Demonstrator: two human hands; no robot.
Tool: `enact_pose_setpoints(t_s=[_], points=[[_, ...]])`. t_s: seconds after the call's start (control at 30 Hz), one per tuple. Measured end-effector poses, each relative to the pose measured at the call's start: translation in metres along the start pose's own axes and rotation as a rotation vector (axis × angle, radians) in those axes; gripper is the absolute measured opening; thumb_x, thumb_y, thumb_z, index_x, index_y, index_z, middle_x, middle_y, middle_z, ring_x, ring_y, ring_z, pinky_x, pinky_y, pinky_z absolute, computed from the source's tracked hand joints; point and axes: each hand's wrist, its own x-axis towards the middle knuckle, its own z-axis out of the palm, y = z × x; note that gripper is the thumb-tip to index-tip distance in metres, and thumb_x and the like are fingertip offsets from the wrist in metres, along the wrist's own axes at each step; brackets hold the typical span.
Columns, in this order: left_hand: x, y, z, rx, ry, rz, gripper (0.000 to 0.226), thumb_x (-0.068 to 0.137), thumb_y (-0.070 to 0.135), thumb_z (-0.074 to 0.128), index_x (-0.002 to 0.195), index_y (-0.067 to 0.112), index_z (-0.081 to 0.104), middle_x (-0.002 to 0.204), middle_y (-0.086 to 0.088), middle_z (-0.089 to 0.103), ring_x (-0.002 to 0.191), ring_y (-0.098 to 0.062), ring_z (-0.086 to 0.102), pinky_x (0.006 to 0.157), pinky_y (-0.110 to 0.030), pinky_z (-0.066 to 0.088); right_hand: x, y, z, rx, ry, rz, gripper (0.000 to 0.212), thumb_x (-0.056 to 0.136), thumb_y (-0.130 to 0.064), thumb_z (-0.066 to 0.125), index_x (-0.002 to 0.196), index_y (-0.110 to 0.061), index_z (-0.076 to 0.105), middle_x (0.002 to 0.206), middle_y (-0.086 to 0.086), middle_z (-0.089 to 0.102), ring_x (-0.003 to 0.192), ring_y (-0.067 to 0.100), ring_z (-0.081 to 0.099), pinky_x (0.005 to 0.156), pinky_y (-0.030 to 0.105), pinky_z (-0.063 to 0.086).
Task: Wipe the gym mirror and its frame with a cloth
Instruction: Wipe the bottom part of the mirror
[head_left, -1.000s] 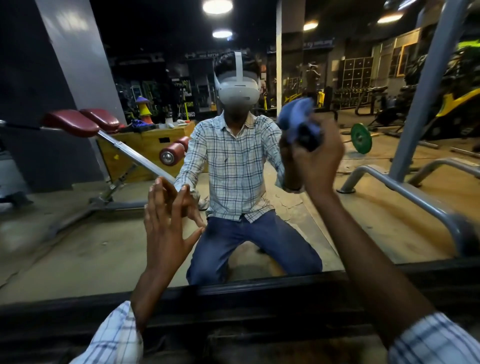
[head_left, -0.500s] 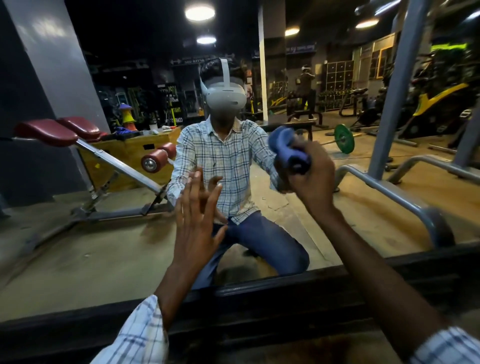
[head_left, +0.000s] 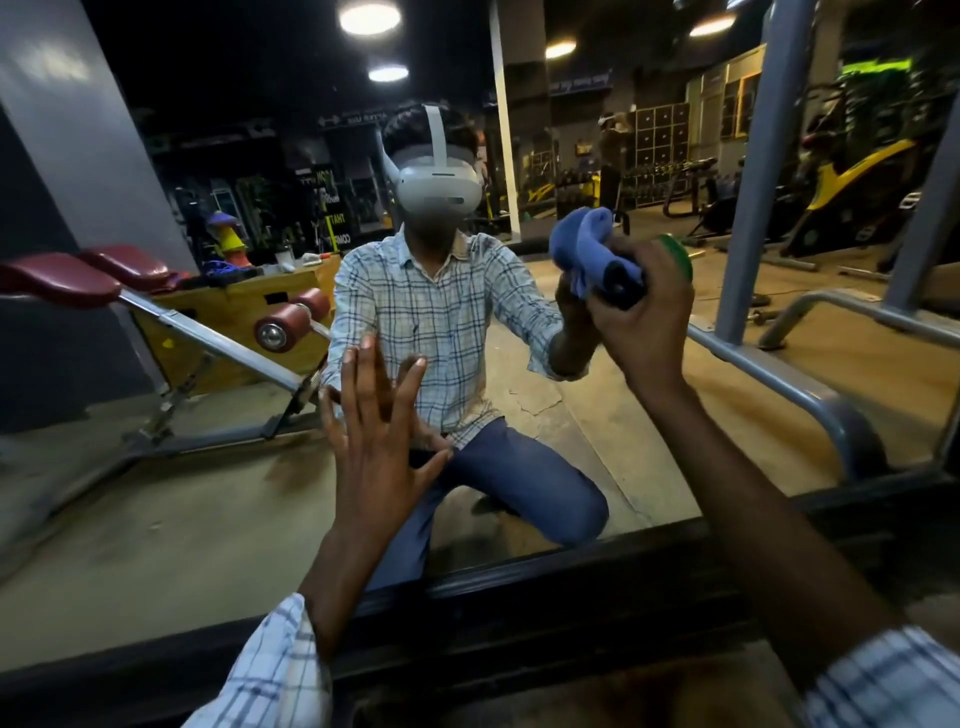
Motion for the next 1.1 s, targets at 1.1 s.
enact_pose_setpoints(t_s=[1.1], points=[[0.032,0.091,0.028,-0.029,-0.008,-0.065,0.101,0.081,0.059,0.078,0.164,0.033,0.025,0.173,-0.016,-0.003,0.16,-0.036,-0.004,0.121,-0.063,0.012,-0.033,0.018,-0.014,0.048,-0.232,-0.071,0.048,0.074,0.005,0.068,0.12,-0.008,0.065,0.11,0.011,0.061,0.099,0.026,0.061,0.077,0.04,0.052]])
